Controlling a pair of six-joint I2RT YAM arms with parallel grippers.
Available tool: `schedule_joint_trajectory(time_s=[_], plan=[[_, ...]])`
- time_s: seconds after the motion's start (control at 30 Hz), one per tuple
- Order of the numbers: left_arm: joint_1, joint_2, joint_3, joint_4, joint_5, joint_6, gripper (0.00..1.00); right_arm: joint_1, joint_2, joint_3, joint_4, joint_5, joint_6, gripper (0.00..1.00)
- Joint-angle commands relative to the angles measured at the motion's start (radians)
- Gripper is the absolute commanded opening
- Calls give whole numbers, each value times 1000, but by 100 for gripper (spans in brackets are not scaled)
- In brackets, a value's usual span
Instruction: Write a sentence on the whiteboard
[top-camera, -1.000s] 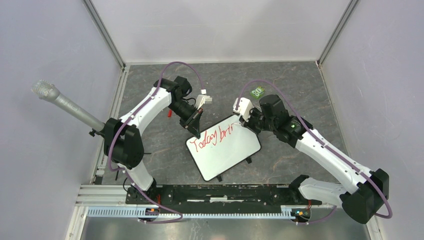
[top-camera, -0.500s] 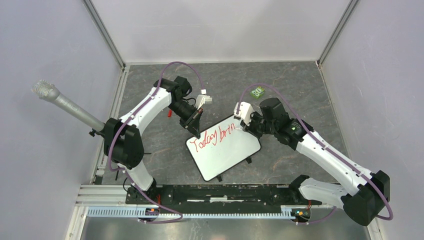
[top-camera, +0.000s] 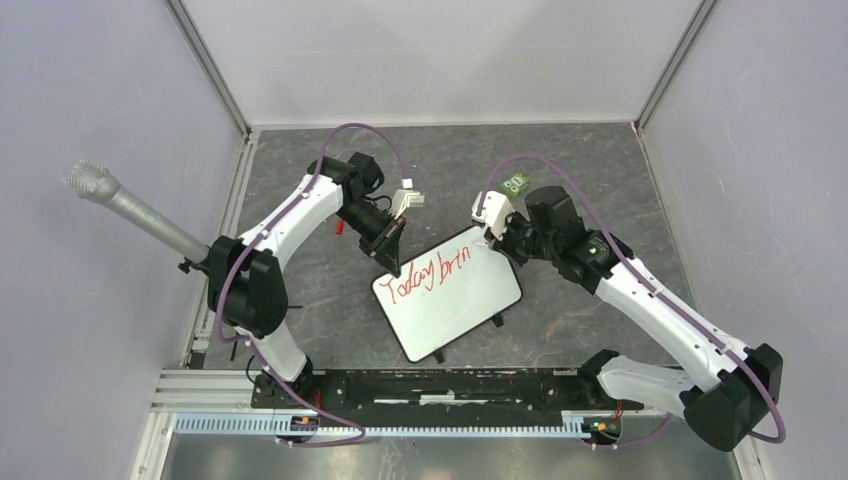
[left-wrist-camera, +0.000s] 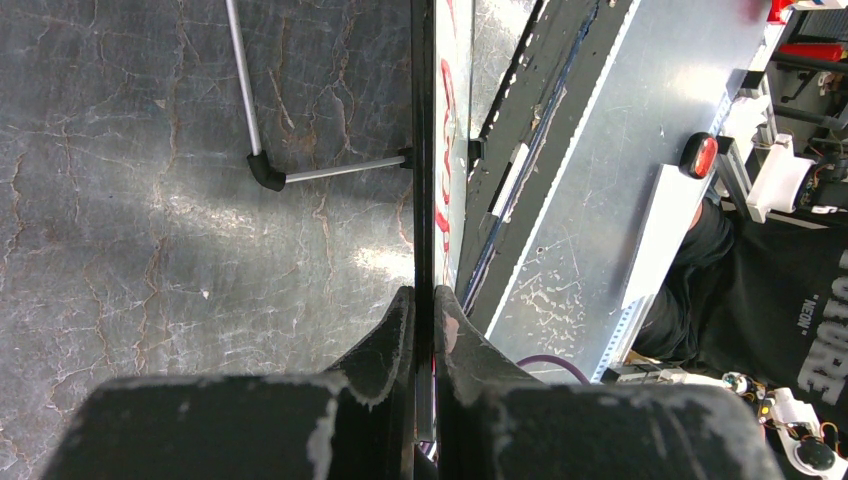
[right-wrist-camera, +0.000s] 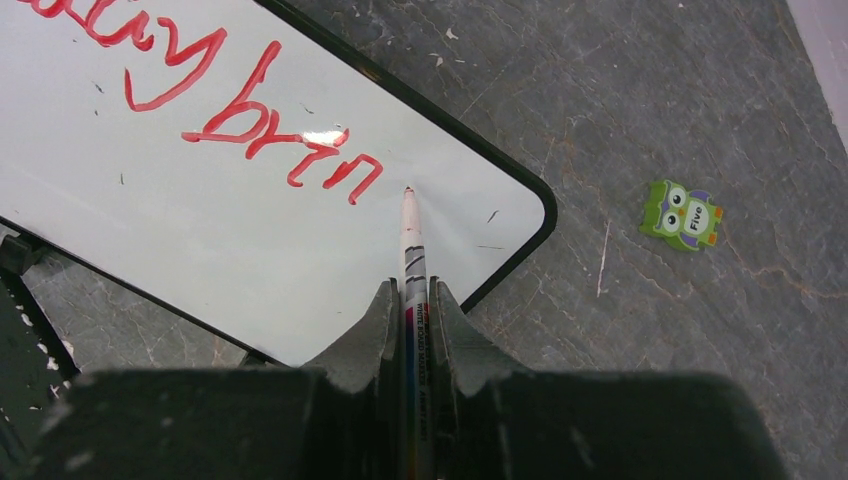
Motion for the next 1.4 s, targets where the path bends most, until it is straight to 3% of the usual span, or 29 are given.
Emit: schedule_joint_trajectory(time_s=[0.0,0.83,1.37], plan=[[-7,2,-4,22,13,45,2,-4,19,44,26,31,-3,0],[-6,2,-12,22,14,52,2,-2,19,-9,28,-48,-18,0],[-7,10,-7,22,14,50,3,-2,6,-8,4,68,-61,0]])
